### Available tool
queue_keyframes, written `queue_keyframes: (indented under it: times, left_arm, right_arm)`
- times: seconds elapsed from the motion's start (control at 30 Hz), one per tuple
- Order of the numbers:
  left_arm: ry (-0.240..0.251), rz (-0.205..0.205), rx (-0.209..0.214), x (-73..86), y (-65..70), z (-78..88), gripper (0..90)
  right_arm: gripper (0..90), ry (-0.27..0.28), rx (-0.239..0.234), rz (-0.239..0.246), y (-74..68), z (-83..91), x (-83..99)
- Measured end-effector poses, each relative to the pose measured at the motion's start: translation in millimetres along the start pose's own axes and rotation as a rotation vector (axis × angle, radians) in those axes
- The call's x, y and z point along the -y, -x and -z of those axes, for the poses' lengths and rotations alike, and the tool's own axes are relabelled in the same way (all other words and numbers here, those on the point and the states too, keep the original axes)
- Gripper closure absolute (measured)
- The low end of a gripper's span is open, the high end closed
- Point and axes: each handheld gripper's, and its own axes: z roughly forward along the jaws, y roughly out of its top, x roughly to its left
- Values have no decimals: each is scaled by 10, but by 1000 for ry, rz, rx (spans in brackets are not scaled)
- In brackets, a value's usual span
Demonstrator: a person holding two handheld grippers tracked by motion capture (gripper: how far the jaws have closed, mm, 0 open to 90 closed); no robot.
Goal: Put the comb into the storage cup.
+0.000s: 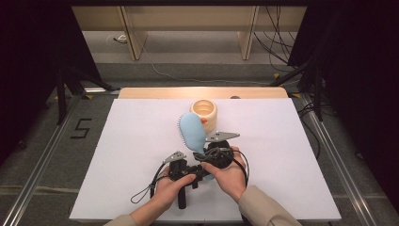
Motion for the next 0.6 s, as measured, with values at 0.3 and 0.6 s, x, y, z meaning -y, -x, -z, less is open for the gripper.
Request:
queue_keyframes:
  times: [0.3,0.6]
  left_arm:
    - [15,23,33,5,-9,-8,650]
    - [20,19,39,2,-14,-5,650]
  right_arm:
    - [597,-2,-4,6,-18,-10,-8]
    - [420,7,-7,-10,-12,-15,-20]
